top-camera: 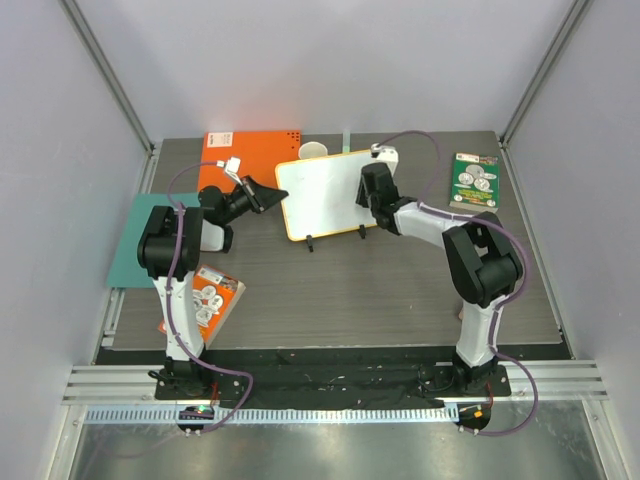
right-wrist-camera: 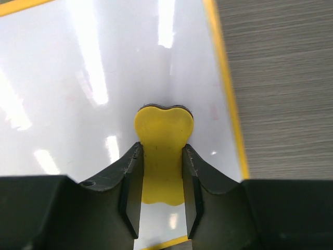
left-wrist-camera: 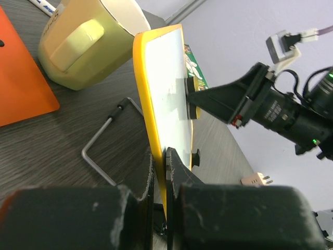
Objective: Erase the whiteboard
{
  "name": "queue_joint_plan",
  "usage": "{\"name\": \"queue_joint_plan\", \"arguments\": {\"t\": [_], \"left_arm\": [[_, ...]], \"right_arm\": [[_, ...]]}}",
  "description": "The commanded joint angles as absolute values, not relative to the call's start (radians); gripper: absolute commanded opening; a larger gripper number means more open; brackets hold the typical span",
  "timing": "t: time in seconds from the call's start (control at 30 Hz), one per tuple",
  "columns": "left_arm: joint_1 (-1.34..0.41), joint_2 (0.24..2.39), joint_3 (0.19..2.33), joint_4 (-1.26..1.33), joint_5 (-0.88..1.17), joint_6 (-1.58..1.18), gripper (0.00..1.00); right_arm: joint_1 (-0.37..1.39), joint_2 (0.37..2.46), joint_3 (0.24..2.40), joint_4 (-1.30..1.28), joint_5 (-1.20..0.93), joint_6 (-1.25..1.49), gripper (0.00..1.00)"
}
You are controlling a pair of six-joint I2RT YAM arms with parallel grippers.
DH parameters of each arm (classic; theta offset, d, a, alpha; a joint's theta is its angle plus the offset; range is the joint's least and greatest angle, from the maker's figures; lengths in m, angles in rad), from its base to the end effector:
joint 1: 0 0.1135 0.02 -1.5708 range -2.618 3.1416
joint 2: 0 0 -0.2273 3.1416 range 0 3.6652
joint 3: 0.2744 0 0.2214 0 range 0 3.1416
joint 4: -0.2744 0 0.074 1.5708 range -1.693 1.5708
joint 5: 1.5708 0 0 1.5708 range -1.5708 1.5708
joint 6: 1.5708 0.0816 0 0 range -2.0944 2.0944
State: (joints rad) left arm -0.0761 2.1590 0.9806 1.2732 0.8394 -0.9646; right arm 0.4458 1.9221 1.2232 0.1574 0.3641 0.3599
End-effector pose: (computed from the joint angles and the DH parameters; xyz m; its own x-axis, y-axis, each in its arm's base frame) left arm 0.4052 -0.0918 0.1408 -0.5951 -0.5051 -0.6251 0.5274 0.3414 -0.7780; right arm 0.3994 0.1586 0.1583 -0.4802 0.1353 -0.8667 0.0444 0.9905 0.1300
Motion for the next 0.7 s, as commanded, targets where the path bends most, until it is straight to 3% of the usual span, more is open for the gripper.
{"name": "queue_joint_plan", "arguments": {"t": [0.0,0.23,0.67], "left_arm": [[-0.071,2.168,0.979,1.312,0.876,-0.867,0.00],[-0.069,2.168,0.979,1.316,0.879,-0.868,0.00],[-0.067,2.174,0.979,1.342,0.881,-0.887,0.00]], "right_arm": [[0.580,1.986,1.227,0.041,0.327,0.316,0.01],[0.702,2.101,1.385,-0.029,0.371,0.330,0.01],[0.715,2.195,1.546,-0.040,0.387,0.324,0.01]]}}
